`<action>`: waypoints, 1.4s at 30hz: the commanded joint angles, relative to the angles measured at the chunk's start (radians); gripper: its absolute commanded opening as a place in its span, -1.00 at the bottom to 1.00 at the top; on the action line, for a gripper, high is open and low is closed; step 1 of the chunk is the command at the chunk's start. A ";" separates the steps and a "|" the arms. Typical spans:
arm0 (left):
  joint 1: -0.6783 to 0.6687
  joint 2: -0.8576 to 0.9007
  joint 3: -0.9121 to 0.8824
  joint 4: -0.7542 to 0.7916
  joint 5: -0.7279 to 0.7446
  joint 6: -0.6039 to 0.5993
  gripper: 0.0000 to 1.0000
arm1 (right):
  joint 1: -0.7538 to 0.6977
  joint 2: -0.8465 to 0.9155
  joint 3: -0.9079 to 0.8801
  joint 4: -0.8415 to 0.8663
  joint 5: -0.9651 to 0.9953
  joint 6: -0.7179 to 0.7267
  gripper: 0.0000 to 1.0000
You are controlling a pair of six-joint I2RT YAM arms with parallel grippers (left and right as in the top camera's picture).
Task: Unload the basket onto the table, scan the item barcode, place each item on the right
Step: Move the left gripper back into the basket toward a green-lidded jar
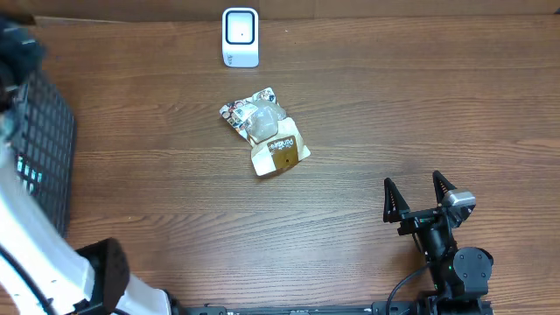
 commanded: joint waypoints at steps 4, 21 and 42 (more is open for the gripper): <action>0.295 0.049 -0.072 0.092 0.105 0.039 0.83 | -0.002 -0.011 -0.011 0.003 0.001 -0.001 1.00; 0.373 0.446 -0.108 0.232 0.150 0.344 0.47 | -0.002 -0.011 -0.011 0.003 0.001 -0.001 0.99; 0.481 0.653 -0.111 0.435 0.442 0.739 0.69 | -0.002 -0.011 -0.011 0.003 0.001 -0.001 1.00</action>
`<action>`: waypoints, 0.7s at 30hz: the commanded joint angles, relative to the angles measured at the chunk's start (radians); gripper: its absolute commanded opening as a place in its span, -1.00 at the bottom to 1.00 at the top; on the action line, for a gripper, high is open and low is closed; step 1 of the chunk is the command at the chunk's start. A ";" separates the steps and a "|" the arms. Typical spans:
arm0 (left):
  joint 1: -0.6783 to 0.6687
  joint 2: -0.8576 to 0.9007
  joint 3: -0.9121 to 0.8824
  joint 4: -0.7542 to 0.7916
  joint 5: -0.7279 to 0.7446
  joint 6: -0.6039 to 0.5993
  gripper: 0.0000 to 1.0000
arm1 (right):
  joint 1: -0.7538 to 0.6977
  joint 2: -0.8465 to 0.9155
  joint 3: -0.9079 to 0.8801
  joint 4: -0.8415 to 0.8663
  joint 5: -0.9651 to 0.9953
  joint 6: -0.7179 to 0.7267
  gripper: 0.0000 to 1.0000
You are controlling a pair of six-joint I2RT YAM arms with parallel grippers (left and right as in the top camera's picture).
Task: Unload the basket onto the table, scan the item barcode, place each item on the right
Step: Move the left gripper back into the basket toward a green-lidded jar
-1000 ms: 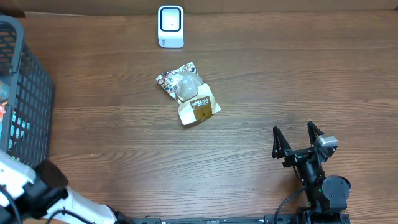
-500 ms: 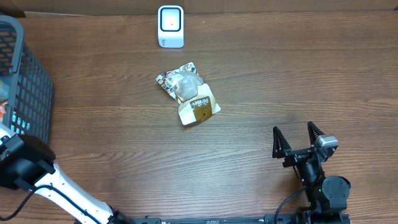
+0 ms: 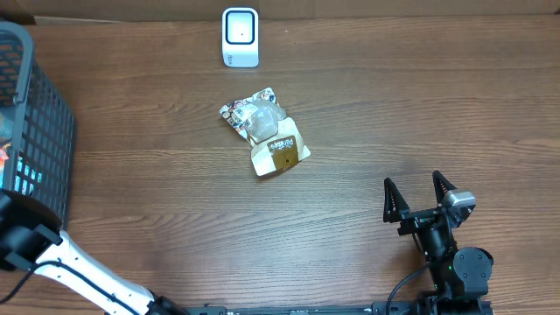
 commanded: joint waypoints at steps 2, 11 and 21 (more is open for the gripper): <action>-0.019 0.072 0.008 0.028 0.064 0.131 0.77 | -0.002 -0.011 -0.011 0.003 0.001 -0.001 1.00; -0.025 0.109 0.007 0.051 -0.056 0.127 0.99 | -0.002 -0.011 -0.011 0.003 0.001 -0.001 1.00; -0.059 0.111 -0.060 0.210 -0.066 0.132 0.99 | -0.002 -0.011 -0.011 0.003 0.001 -0.001 1.00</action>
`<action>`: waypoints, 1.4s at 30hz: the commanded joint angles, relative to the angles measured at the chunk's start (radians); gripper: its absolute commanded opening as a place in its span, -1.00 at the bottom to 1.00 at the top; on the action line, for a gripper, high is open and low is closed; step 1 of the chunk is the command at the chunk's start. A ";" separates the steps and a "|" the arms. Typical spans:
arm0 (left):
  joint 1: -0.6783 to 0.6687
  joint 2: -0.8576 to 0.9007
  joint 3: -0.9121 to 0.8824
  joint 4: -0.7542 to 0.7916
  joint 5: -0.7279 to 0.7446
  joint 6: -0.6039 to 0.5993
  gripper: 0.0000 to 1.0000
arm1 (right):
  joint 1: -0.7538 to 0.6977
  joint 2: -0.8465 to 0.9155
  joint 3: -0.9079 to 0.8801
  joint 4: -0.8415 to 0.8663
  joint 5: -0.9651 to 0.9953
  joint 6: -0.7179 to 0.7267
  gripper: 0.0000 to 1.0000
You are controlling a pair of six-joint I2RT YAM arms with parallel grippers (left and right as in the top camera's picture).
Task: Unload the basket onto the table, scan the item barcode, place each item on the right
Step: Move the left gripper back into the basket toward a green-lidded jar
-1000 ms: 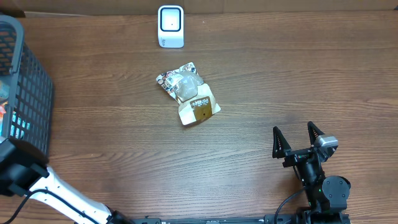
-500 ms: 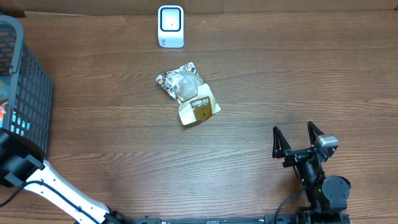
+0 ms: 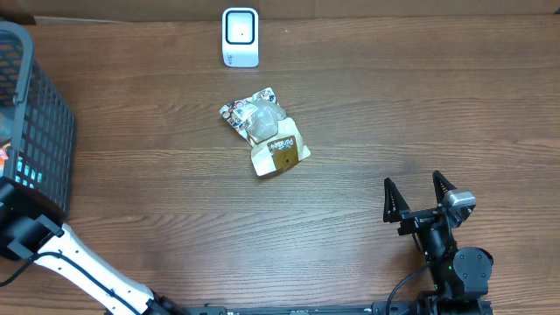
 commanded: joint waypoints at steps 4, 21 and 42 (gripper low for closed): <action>-0.053 0.011 -0.106 0.101 -0.024 0.081 0.99 | -0.002 -0.011 -0.011 0.003 0.001 -0.001 1.00; -0.064 0.011 -0.173 0.153 -0.218 -0.045 0.92 | -0.002 -0.011 -0.011 0.003 0.001 -0.001 0.99; -0.059 -0.087 -0.169 0.065 -0.335 -0.226 0.96 | -0.002 -0.011 -0.011 0.003 0.001 -0.001 1.00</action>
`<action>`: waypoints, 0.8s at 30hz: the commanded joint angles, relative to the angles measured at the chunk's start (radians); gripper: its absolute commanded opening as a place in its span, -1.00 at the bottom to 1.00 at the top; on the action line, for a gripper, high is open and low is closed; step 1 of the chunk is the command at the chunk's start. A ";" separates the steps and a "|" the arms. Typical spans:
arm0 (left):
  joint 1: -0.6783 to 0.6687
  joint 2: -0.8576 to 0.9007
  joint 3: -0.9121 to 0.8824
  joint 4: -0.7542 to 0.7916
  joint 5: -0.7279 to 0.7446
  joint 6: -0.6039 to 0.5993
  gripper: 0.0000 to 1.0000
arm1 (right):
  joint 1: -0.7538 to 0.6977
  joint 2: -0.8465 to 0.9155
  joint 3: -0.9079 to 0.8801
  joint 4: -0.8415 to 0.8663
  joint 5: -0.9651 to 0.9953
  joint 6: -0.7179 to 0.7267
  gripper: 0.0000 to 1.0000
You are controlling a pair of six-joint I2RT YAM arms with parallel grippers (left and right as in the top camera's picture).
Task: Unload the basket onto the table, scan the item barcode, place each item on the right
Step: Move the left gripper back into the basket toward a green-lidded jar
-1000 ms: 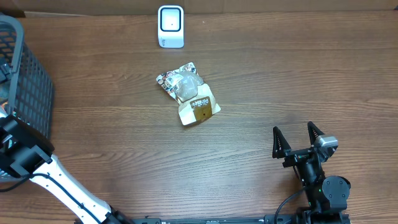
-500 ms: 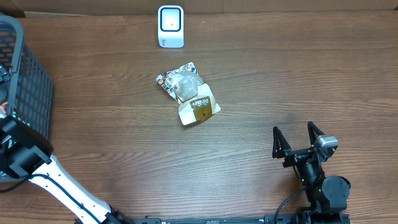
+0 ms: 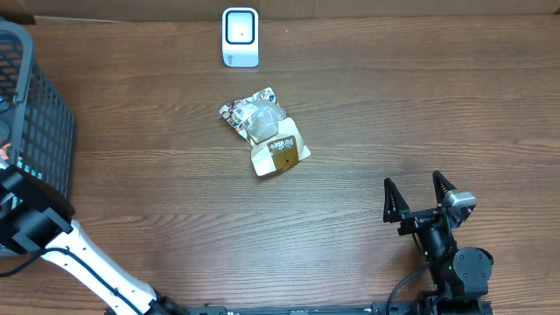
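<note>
The item, a crinkled packet (image 3: pixel 264 131) with a clear top and a tan printed lower end, lies flat on the table just left of the middle. The white scanner (image 3: pixel 240 37) stands at the far edge behind it. My right gripper (image 3: pixel 416 194) rests open near the front right, fingers pointing away, far from the packet. Of my left arm only the white link and black wrist (image 3: pixel 33 219) show at the left edge beside the basket. Its fingers are out of view.
A black wire basket (image 3: pixel 44 114) stands at the left edge with something coloured inside. The table is dark brown wood (image 3: pixel 394 105). The right arm's base (image 3: pixel 459 271) sits at the front edge.
The left arm's black wrist has shifted slightly up and to the right beside the basket. The packet, the scanner and the right gripper are where they were.
At first the left arm loomed large and blurred over the basket at the left edge. Then it was low at the front left with its wrist beside the basket, where it has stayed with small shifts. Packet, scanner and right arm have not moved.
</note>
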 commanded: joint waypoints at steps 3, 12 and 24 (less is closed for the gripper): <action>0.014 -0.037 -0.020 -0.012 -0.081 -0.066 0.96 | -0.002 -0.011 -0.011 0.003 0.001 0.000 1.00; 0.026 -0.031 -0.096 0.047 -0.121 -0.059 1.00 | -0.002 -0.011 -0.011 0.003 0.001 0.000 1.00; 0.031 -0.029 -0.198 0.231 -0.008 -0.003 0.99 | -0.002 -0.011 -0.011 0.003 0.001 0.000 1.00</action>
